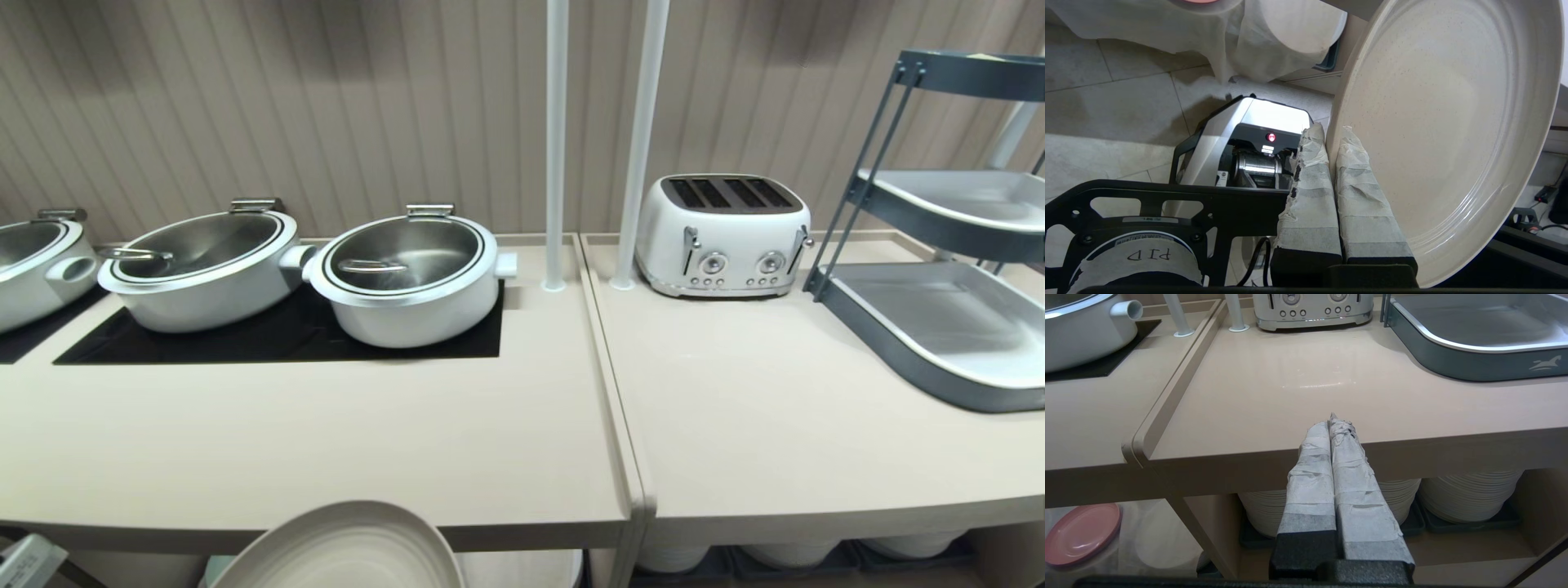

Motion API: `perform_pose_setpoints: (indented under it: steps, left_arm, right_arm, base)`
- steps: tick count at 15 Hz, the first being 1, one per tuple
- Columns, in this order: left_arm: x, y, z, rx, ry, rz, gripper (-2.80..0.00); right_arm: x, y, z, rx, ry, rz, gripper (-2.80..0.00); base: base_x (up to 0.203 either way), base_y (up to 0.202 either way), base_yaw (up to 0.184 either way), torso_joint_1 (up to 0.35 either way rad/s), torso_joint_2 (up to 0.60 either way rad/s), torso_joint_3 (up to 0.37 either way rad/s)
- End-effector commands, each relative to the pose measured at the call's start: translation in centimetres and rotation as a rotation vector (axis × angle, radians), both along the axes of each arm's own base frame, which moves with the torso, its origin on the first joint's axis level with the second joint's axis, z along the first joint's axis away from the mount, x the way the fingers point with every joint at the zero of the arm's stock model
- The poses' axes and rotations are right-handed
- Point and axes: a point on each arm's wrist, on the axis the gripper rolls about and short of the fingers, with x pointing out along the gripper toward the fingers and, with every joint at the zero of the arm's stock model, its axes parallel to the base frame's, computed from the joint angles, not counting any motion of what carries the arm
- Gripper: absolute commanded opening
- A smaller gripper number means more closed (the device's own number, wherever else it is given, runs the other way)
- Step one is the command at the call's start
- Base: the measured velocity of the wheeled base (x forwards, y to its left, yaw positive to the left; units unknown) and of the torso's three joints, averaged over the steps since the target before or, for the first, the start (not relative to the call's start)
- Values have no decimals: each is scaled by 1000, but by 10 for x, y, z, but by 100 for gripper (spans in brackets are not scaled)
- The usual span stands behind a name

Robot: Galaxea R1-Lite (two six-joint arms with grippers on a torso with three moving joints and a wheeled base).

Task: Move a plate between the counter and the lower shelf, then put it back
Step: Put the plate

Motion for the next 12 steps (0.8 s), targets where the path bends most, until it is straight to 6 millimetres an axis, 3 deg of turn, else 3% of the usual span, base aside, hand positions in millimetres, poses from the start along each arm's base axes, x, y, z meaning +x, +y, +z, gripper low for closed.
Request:
perform_pose_setpoints:
  steps: [1,12]
  left_arm:
    - [0,0,0,-1,4,2,-280]
    - [-1,1,-3,-4,16,29,-280]
  right_arm:
    - [0,0,0,0,-1,0,-280]
    - [0,0,0,0,-1,0,-280]
  base:
    - [0,0,0,0,0,0]
    - [0,0,0,0,0,0]
